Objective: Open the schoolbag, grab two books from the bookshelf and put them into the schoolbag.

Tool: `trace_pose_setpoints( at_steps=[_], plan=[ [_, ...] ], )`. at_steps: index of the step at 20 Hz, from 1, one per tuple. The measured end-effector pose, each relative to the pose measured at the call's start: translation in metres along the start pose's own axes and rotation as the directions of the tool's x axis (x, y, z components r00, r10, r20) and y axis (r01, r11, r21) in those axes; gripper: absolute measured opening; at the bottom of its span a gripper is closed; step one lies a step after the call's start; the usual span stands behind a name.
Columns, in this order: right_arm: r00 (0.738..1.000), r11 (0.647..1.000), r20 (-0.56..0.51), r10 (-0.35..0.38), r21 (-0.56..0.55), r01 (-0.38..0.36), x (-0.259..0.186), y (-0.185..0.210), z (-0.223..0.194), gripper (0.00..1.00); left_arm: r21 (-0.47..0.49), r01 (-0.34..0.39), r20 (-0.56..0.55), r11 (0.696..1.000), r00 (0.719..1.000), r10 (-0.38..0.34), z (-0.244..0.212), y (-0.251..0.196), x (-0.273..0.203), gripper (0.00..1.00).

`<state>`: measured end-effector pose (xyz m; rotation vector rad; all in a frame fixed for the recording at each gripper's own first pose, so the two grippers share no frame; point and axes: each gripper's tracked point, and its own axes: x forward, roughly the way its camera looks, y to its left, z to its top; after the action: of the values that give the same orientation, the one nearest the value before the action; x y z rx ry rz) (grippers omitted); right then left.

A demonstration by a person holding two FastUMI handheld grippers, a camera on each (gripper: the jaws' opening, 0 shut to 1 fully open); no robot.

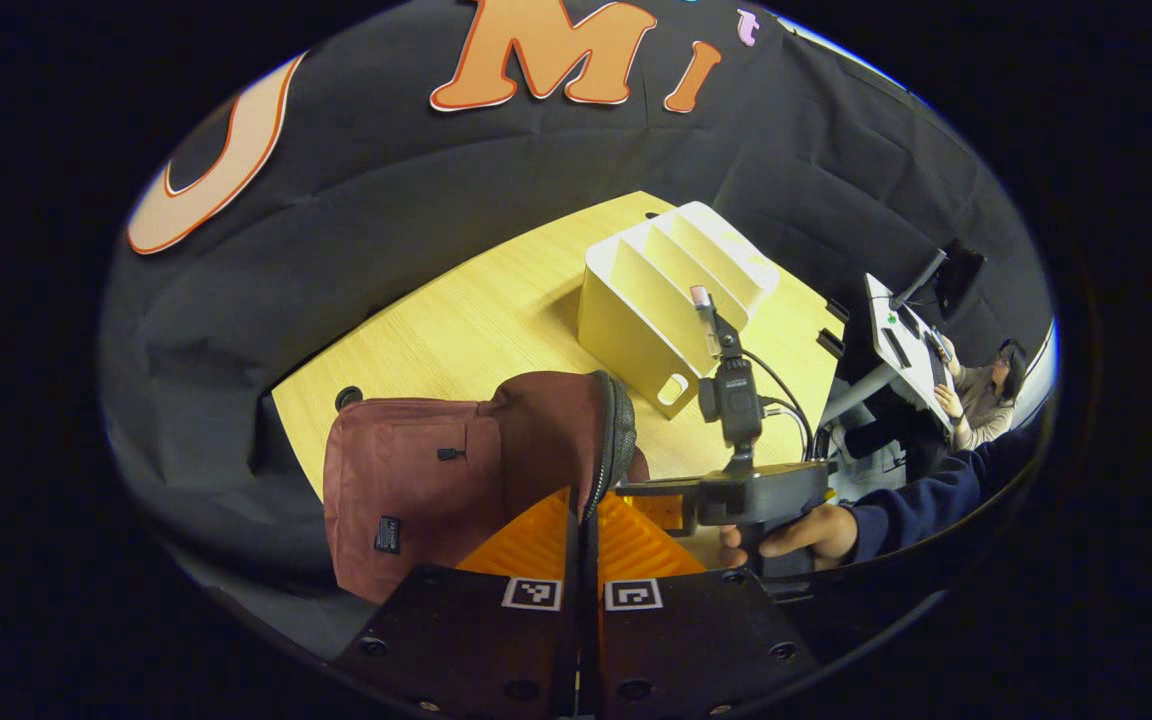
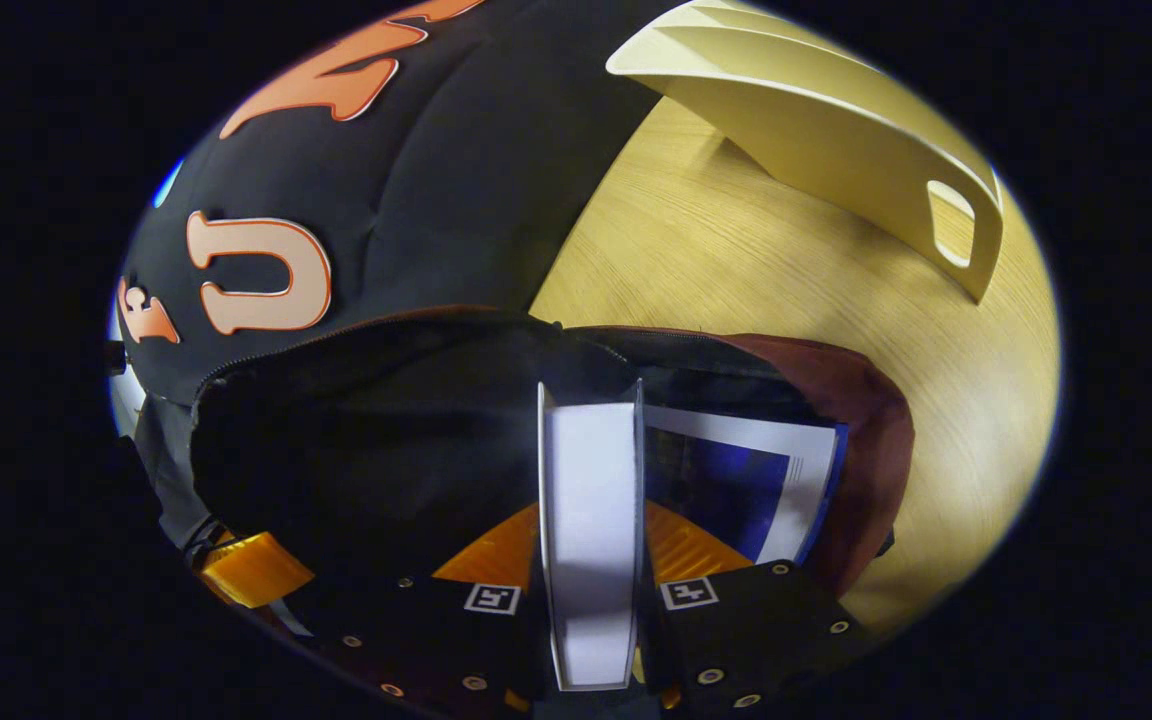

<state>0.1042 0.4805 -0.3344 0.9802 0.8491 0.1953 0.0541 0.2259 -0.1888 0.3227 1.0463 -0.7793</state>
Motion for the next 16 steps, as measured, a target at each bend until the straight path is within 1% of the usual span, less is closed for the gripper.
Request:
trace_pose_setpoints(
  at_steps=[3, 6, 7, 8, 10, 12, 13, 14, 15, 16],
  plan=[
    [1.0, 1.0, 0.005, 0.007, 0.006, -0.007, 0.016, 0.003, -0.004, 0.37, -0.015, 0.0, 0.008, 1.0, 1.0, 0.0, 0.0, -0.001, -0.002, 0.02],
    [1.0, 1.0, -0.024, -0.003, 0.009, 0.003, 0.034, 0.002, -0.015, 0.37, -0.02, 0.004, 0.008, 1.0, 1.0, -0.004, 0.0, -0.003, -0.001, 0.02],
    [0.999, 1.0, -0.036, -0.015, 0.004, 0.015, 0.034, 0.002, -0.018, 0.39, -0.022, 0.003, 0.01, 1.0, 1.0, -0.003, -0.002, -0.001, 0.0, 0.02],
    [0.999, 0.999, -0.026, -0.036, -0.019, 0.036, 0.034, -0.001, -0.016, 0.4, -0.029, 0.003, 0.014, 1.0, 1.0, -0.003, 0.0, 0.002, -0.001, 0.02],
    [0.995, 0.991, -0.017, -0.095, -0.093, 0.093, 0.023, -0.008, -0.009, 0.47, -0.06, 0.01, 0.023, 0.998, 1.0, -0.008, -0.002, 0.006, -0.002, 0.02],
    [0.99, 0.975, -0.014, -0.141, -0.173, 0.137, 0.003, -0.016, -0.003, 0.64, -0.077, 0.015, 0.029, 0.997, 0.999, -0.013, -0.005, 0.011, 0.002, 0.02],
    [0.988, 0.967, -0.001, -0.154, -0.207, 0.15, -0.009, -0.018, 0.005, 0.98, -0.086, 0.023, 0.031, 0.996, 0.999, -0.02, -0.006, 0.01, 0.004, 0.02],
    [0.986, 0.957, 0.019, -0.166, -0.239, 0.165, -0.018, -0.021, 0.013, 0.9, -0.088, 0.028, 0.034, 0.996, 0.999, -0.025, -0.005, 0.009, 0.008, 0.02],
    [0.981, 0.943, 0.043, -0.189, -0.27, 0.194, -0.03, -0.026, 0.024, 0.97, -0.088, 0.028, 0.035, 0.996, 0.999, -0.025, -0.003, 0.007, 0.011, 0.02],
    [0.977, 0.931, 0.071, -0.202, -0.297, 0.214, -0.039, -0.032, 0.034, 0.98, -0.086, 0.028, 0.039, 0.996, 0.999, -0.025, -0.002, 0.004, 0.014, 0.03]
  ],
)
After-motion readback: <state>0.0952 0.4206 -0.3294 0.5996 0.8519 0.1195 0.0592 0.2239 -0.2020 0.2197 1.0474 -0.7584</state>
